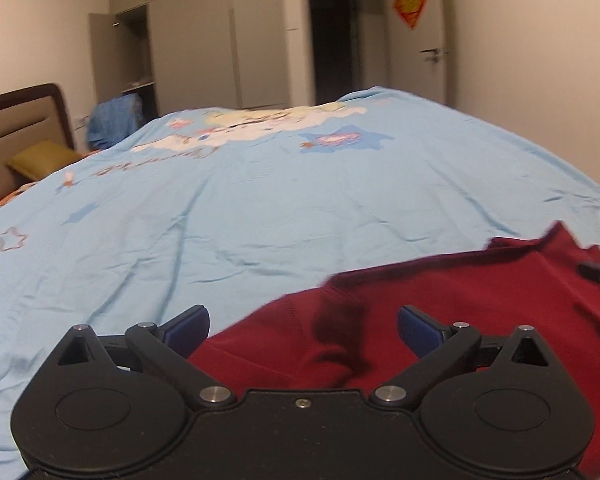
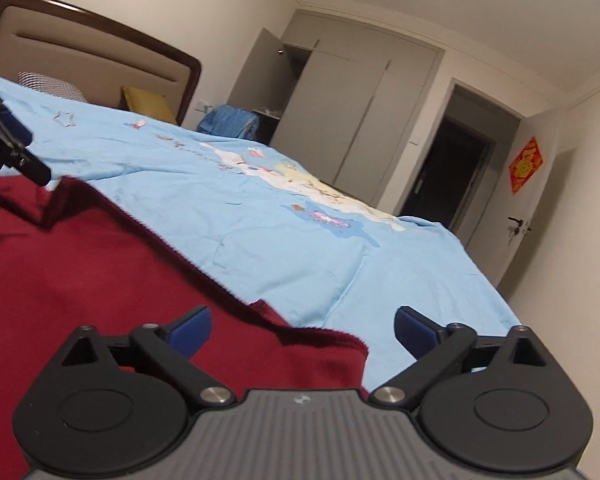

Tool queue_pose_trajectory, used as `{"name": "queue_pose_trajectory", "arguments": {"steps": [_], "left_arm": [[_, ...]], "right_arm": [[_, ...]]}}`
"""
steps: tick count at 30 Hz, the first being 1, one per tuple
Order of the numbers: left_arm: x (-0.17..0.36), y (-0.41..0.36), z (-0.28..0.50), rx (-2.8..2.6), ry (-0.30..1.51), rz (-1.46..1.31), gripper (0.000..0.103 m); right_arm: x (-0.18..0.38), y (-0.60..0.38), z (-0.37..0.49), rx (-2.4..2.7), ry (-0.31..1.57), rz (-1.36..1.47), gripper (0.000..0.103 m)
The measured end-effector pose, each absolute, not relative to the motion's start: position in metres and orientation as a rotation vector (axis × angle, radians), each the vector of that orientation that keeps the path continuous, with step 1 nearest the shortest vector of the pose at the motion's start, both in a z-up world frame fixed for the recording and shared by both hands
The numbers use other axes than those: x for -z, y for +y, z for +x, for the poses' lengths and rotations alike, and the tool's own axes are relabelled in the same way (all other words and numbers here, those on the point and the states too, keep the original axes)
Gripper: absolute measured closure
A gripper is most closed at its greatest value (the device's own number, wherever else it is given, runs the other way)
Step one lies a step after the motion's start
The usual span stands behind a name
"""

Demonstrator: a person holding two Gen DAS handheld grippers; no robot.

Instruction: Fold small clothes

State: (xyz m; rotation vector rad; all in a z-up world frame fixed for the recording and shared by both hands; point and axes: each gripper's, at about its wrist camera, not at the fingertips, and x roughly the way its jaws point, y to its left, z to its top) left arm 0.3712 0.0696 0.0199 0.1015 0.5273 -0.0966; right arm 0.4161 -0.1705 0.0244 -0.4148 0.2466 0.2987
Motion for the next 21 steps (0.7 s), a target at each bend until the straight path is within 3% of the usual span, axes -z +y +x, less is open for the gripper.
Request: {"name": "queue_pose_trajectory", "arguments": {"steps": [11, 21], "left_arm": [[0.023, 0.028, 0.378, 0.489, 0.643, 0.174, 0.001], [0.042, 0.065, 0.442, 0.331, 0.639, -0.057, 0.001]], "right_arm": [[0.002, -0.166, 0.442, -0.499, 0.434, -0.374, 0.000], [0.012, -0.178, 0.514, -0.514, 0.558, -0.209, 0.000]]}}
